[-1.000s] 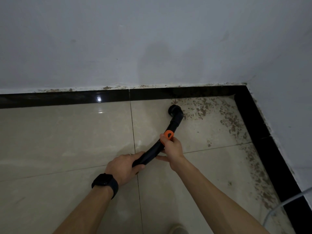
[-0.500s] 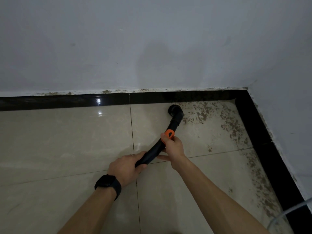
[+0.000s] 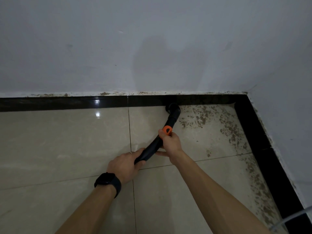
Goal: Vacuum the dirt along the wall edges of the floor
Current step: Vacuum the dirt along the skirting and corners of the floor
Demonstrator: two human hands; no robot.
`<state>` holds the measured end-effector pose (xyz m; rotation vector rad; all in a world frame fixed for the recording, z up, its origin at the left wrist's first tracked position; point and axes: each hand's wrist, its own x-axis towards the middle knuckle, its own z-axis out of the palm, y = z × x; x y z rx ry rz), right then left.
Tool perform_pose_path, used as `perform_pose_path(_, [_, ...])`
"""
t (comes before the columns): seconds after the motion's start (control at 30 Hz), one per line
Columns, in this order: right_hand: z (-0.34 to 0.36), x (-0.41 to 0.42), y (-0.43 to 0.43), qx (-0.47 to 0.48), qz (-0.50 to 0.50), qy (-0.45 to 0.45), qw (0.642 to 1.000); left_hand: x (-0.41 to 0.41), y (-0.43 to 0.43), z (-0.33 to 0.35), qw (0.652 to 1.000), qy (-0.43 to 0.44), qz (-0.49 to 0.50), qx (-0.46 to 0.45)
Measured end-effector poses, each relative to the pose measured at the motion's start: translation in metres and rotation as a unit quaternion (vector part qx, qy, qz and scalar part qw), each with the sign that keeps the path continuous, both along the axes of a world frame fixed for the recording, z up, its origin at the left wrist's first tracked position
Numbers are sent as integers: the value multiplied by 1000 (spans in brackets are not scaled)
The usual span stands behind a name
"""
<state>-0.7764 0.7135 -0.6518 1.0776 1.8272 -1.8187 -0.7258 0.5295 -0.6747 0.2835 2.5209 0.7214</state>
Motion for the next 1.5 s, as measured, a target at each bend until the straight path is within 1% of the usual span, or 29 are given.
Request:
perform_pose_path(0.13, [3, -1, -1, -11, 8, 0, 1000, -1, -1, 2, 1000, -8, 1, 19])
perform_pose_path(0.27, [7, 9, -7, -18, 9, -8, 1000, 2, -10, 5, 1000, -15, -10, 15])
perform_pose_path(0.4, [9, 29, -19, -26, -14, -9, 1000, 9, -22, 10, 999, -28, -37, -4])
perform_pose_path(0.6, [10, 69, -32, -31, -33, -34, 998, 38, -39, 15, 997, -35, -64, 3])
perform_pose_path(0.67, [8, 84, -39, -36, -30, -45, 998, 51, -47, 15, 996, -51, -72, -2])
perform_pose_path(0.77, [16, 101, -57, -57, -23, -70, 996, 67, -65, 24, 991, -102, -80, -24])
perform_pose_path(0.87, [48, 113, -71, -54, 8, -99, 994, 82, -75, 59, 982, -140, -101, -83])
perform_pose_path(0.93, [82, 121, -74, -45, 47, -99, 993, 90, -73, 101, 974, -147, -125, -120])
perform_pose_path(1.03, [147, 123, -68, -33, 84, -73, 993, 91, -62, 171, 968, -165, -132, -132])
perform_pose_path(1.13, [209, 123, -56, 1, 81, -49, 996, 77, -44, 234, 963, -199, -113, -140])
perform_pose_path(1.2, [241, 129, -46, 19, 64, -44, 997, 67, -28, 272, 956, -239, -97, -141])
perform_pose_path(1.3, [272, 138, -25, -5, -2, -51, 999, 52, 1, 312, 944, -276, -94, -152])
perform_pose_path(1.4, [282, 148, 0, -46, -73, -64, 994, 43, 31, 331, 941, -286, -79, -164])
perform_pose_path(1.5, [280, 148, 24, -89, -148, -81, 982, 40, 60, 333, 945, -280, -58, -160])
